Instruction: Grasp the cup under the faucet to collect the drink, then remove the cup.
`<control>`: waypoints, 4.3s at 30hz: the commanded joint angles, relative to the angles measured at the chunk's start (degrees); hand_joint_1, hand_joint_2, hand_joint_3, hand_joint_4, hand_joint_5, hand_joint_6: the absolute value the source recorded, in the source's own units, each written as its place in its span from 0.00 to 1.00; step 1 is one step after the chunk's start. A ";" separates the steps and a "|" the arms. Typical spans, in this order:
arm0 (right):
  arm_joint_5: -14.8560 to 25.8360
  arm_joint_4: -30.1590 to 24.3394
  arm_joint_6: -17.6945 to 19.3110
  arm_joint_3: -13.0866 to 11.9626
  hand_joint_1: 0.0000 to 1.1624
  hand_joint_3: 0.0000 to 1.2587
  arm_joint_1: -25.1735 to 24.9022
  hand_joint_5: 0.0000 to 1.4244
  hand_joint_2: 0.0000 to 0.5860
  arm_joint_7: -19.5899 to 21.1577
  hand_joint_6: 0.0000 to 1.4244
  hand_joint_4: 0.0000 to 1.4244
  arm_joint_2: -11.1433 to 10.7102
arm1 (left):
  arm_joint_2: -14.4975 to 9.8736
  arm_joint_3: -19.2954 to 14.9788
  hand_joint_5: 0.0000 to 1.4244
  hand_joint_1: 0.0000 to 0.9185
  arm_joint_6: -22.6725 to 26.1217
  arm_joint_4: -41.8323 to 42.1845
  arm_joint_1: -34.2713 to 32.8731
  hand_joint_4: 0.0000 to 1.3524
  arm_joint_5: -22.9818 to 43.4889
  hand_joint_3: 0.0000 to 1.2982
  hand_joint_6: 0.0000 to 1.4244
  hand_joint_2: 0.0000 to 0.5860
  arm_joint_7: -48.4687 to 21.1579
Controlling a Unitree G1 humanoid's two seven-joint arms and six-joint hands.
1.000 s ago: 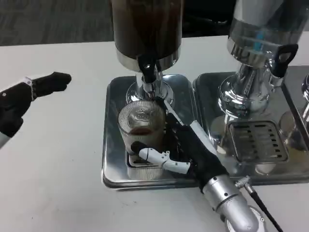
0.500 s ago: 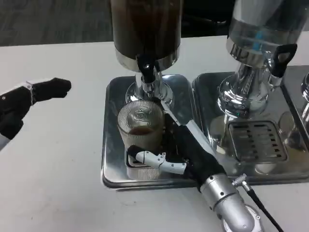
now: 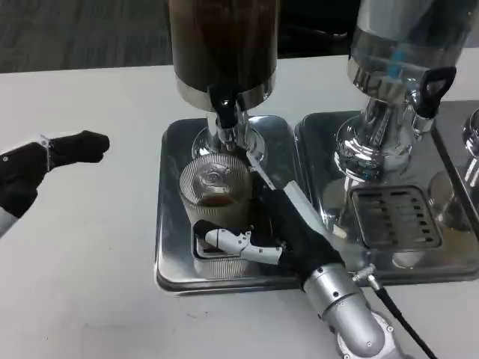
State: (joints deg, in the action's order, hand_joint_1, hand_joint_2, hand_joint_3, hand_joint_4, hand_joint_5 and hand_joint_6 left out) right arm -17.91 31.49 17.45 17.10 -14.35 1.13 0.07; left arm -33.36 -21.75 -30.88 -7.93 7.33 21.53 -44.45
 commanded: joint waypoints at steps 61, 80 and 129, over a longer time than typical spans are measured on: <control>-2.54 18.38 4.30 2.94 0.60 0.15 -3.33 0.35 0.32 16.06 0.46 0.23 6.97 | -0.37 -1.83 0.06 0.00 -0.64 -1.29 1.78 0.06 -6.73 0.16 0.08 0.14 5.92; -2.50 17.11 6.05 2.45 0.60 0.22 -1.50 0.42 0.35 19.34 0.54 0.31 6.62 | -1.70 1.54 0.00 0.00 -0.05 -10.41 1.91 0.00 -20.76 0.05 0.01 0.12 16.90; -5.61 13.83 18.73 -0.07 0.78 0.46 3.79 0.66 0.30 33.00 0.86 0.49 4.61 | -2.59 15.29 0.00 0.00 -11.31 -23.74 -10.76 0.00 -20.16 0.08 0.02 0.16 12.41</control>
State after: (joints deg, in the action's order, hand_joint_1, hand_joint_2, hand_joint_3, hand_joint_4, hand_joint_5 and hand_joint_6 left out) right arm -23.37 45.72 35.22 17.65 -12.16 32.47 3.28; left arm -35.88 -7.28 -41.15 -30.81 -2.71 1.68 -31.34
